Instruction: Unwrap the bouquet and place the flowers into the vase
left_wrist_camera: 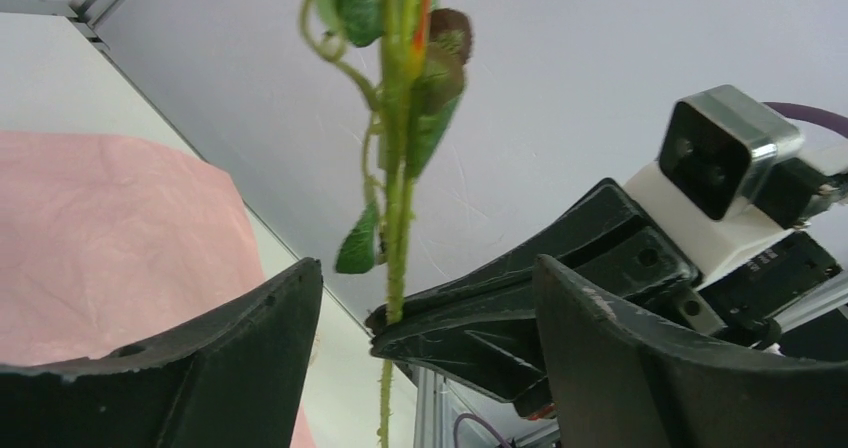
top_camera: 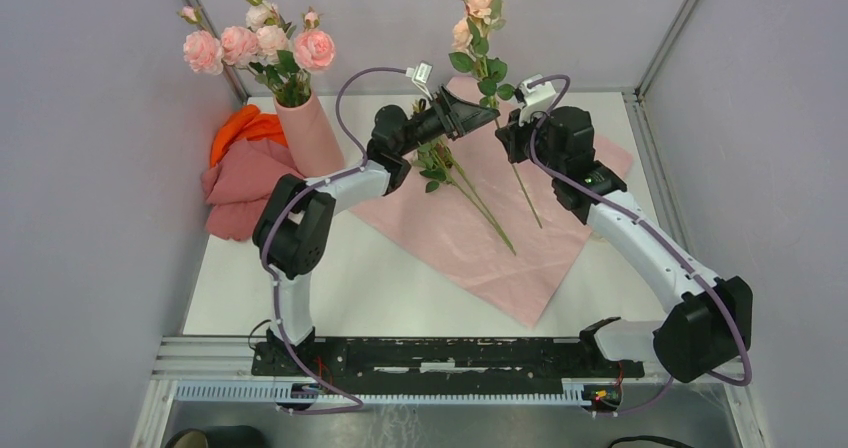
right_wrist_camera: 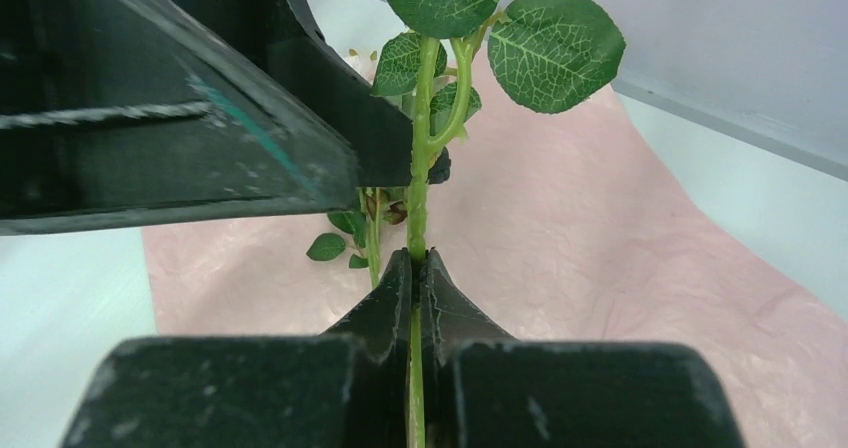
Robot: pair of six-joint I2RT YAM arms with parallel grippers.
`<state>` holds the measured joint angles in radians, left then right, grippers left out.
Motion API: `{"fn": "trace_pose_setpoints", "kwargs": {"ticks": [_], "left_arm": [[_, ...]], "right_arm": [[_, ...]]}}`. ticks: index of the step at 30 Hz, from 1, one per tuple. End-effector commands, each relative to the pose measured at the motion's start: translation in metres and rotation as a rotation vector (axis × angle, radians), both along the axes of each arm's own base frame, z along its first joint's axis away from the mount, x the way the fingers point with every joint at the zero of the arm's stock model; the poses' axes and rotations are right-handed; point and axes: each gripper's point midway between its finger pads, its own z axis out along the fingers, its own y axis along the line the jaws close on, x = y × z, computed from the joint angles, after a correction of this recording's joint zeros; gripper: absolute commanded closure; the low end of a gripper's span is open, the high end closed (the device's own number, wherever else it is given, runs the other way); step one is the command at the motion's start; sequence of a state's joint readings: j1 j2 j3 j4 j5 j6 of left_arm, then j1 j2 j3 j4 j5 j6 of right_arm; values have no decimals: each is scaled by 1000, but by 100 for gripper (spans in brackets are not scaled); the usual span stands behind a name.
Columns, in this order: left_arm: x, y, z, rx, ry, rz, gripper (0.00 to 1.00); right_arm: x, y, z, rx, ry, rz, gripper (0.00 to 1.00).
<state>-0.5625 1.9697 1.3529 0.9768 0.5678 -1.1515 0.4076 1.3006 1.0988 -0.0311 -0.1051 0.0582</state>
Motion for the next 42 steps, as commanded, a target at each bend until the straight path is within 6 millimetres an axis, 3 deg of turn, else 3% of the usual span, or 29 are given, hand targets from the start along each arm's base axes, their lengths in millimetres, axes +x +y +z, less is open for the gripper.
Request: {"fn": "trace_pose_setpoints", "kwargs": {"ticks": [1, 7, 12, 19, 24, 27, 29, 37, 42], "left_arm": [[3, -1, 10, -32, -38, -7, 24], [2, -5, 13, -43, -41, -33, 28], [2, -5, 15, -43, -48, -28, 43], [2, -6, 9, -42, -33, -37, 96], [0, -6, 12, -39, -42, -42, 98], [-1, -6, 15, -10, -57, -33, 98], [3, -5, 14, 50, -72, -8, 98], [10, 28, 21, 276, -177, 184, 98], [3, 64, 66, 404, -290, 330, 98]], "right_arm": [[-6, 2, 31, 47, -78, 16, 100], [-11, 10, 29, 75, -72, 55, 100], [-10, 14, 24, 74, -60, 63, 100], [-10, 13, 23, 72, -60, 58, 100], [-11, 13, 24, 71, -63, 61, 97], [-12, 10, 29, 76, -79, 48, 62], [-16, 5, 36, 81, -107, 33, 51], [-25, -20, 61, 102, -210, -74, 40], [-20, -27, 54, 89, -200, -121, 35]]}}
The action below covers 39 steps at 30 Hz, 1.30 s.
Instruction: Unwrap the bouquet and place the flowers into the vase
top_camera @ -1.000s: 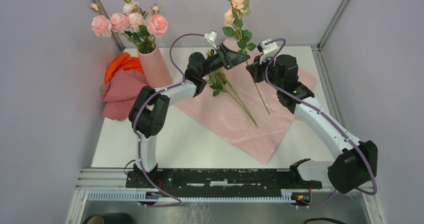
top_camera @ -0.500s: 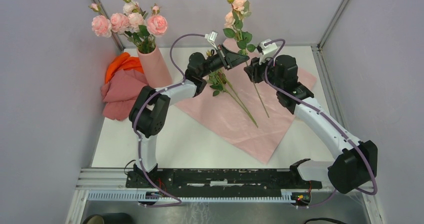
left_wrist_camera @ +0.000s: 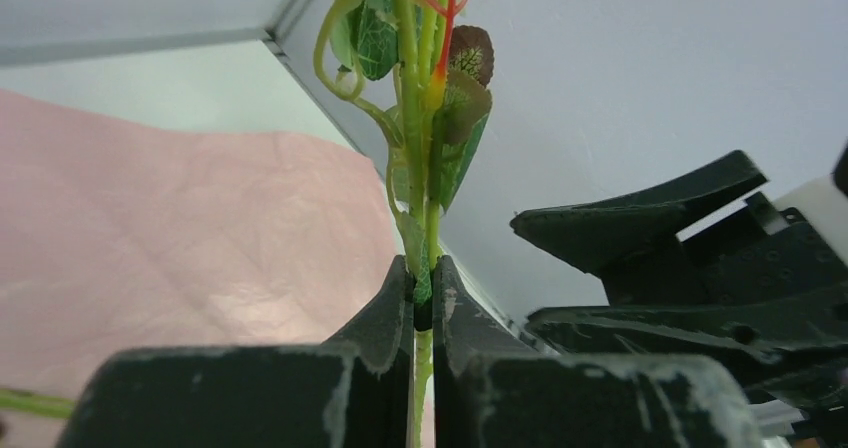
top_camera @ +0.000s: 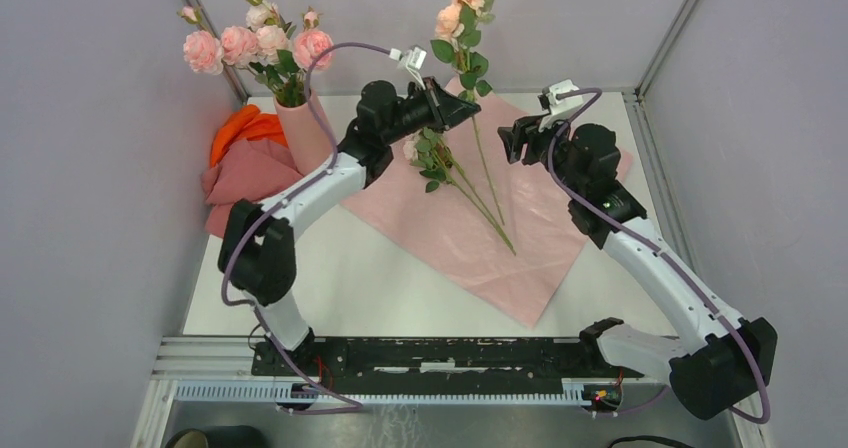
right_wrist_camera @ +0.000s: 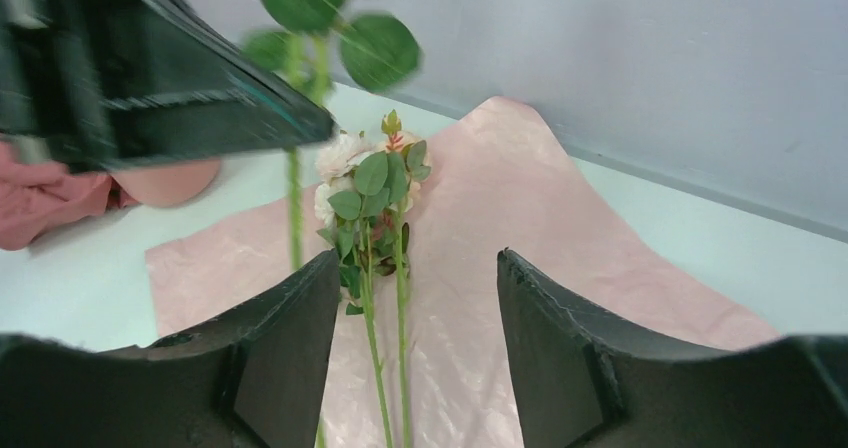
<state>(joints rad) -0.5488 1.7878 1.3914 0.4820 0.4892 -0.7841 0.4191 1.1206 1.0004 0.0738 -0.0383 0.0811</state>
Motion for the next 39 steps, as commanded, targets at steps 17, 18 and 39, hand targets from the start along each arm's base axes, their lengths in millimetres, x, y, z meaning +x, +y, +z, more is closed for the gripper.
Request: {"fn": "trace_pose_setpoints", "kwargs": {"ticks": [17, 18, 39], "left_arm": [[-14, 326, 199, 523, -431, 1170, 98], [-13, 338, 201, 540, -428, 1219, 98], [18, 381, 253, 548, -495, 1378, 98]], "right_arm": [[28, 6, -33, -34, 53, -39, 32], [28, 6, -35, -35, 57, -38, 33], [41, 0, -55, -103, 94, -82, 32]]}}
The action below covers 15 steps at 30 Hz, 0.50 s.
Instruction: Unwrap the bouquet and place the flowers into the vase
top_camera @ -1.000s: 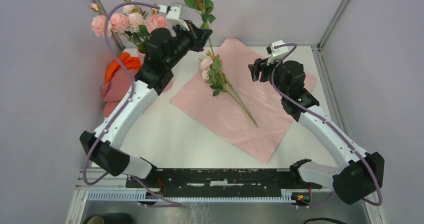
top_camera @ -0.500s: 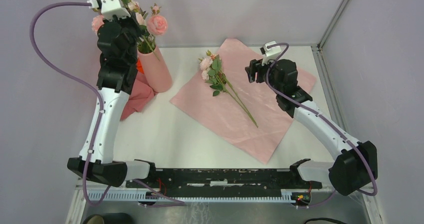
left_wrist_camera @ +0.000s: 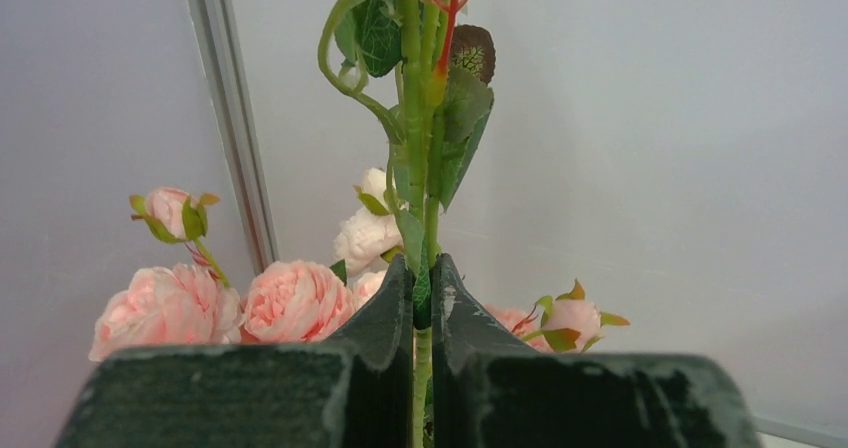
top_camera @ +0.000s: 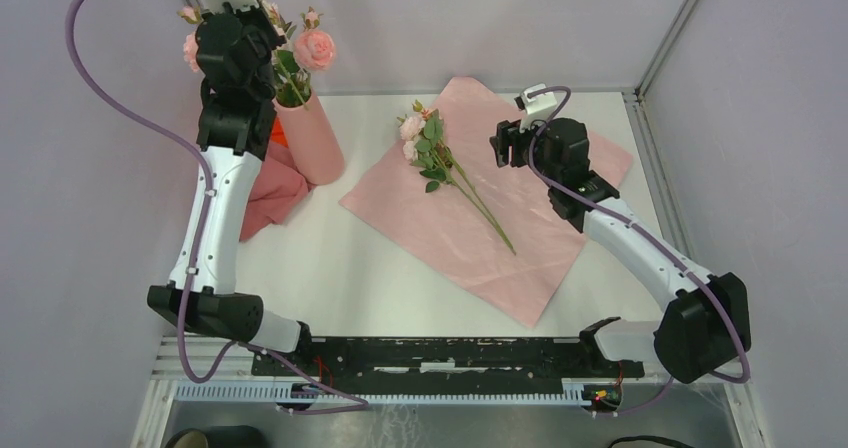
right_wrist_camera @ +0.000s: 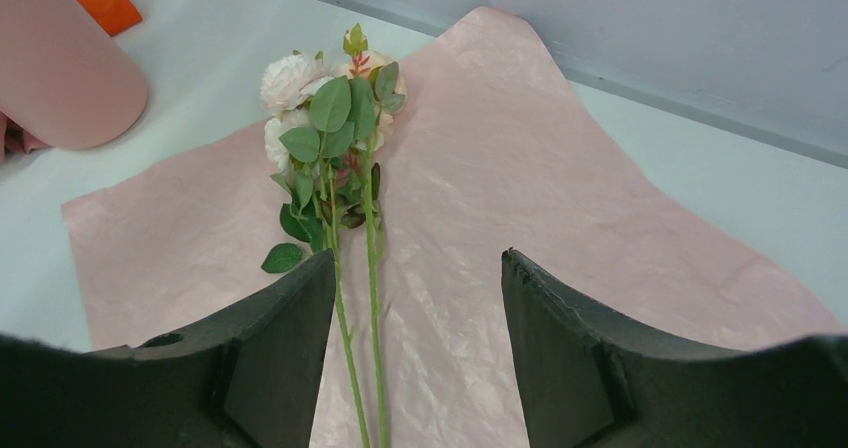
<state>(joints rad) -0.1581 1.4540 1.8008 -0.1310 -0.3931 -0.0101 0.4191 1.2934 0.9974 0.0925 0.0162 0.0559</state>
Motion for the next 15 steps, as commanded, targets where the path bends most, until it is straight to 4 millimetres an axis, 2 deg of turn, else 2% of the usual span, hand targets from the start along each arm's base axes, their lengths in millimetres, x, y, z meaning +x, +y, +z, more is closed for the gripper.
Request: {"fn": "trace_pose_setpoints", "kwargs": {"ticks": [1, 9, 15], "left_arm": [[-21, 9, 50, 28, -119, 22, 98], [-23, 12, 52, 32, -122, 36, 98], [-10, 11, 25, 18, -78, 37, 98]], "right_arm": [[7, -3, 10, -13, -36, -26, 32], [10, 0, 4, -16, -21, -19, 32], [10, 0, 0, -19, -10, -16, 32]]}}
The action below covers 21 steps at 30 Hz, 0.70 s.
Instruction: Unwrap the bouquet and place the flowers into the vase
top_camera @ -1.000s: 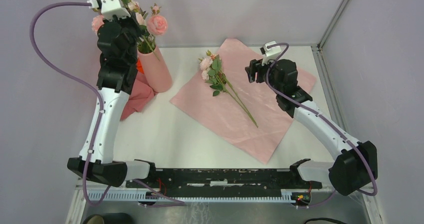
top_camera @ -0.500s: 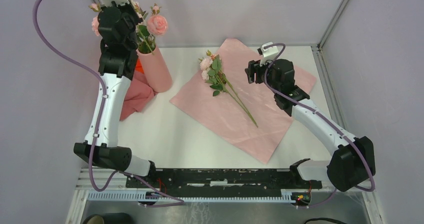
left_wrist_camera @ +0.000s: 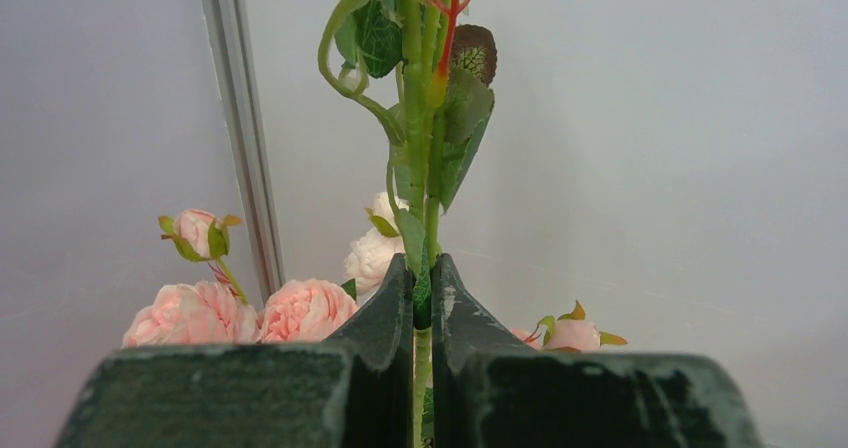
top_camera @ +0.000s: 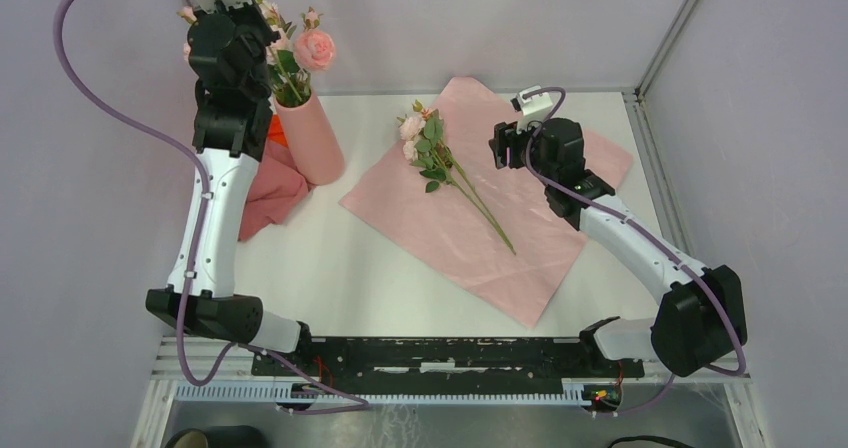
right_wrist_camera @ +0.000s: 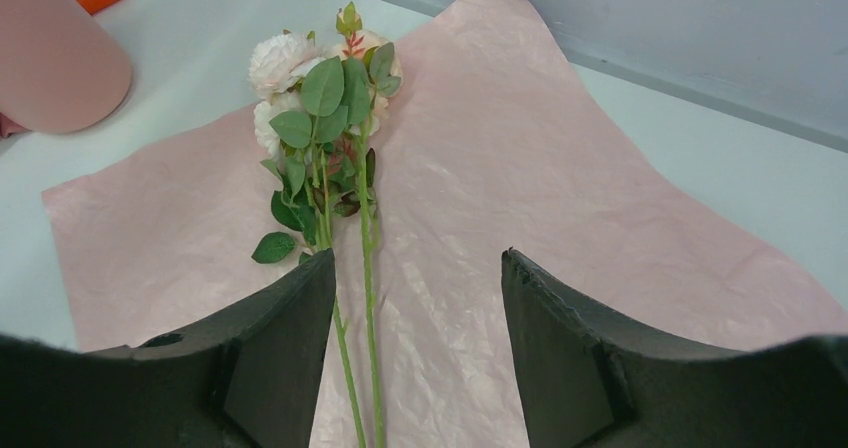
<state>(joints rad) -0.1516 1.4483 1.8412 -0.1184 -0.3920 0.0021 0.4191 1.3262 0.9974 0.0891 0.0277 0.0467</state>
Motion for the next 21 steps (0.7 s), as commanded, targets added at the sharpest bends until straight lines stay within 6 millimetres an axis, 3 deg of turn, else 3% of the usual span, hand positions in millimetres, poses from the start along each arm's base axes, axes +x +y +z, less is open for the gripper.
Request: {"fn": "trace_pose_setpoints", "kwargs": {"ticks": [1, 10, 21], "left_arm": [[1, 6, -2, 8, -18, 26, 98], [29, -1, -52, -25, 58, -7, 98], [42, -10, -125, -84, 153, -40, 98]], "right_arm": [[5, 0, 14, 6, -39, -7, 32], [5, 0, 9, -5, -28, -9, 32], [9, 4, 2, -11, -9, 4, 33]]}}
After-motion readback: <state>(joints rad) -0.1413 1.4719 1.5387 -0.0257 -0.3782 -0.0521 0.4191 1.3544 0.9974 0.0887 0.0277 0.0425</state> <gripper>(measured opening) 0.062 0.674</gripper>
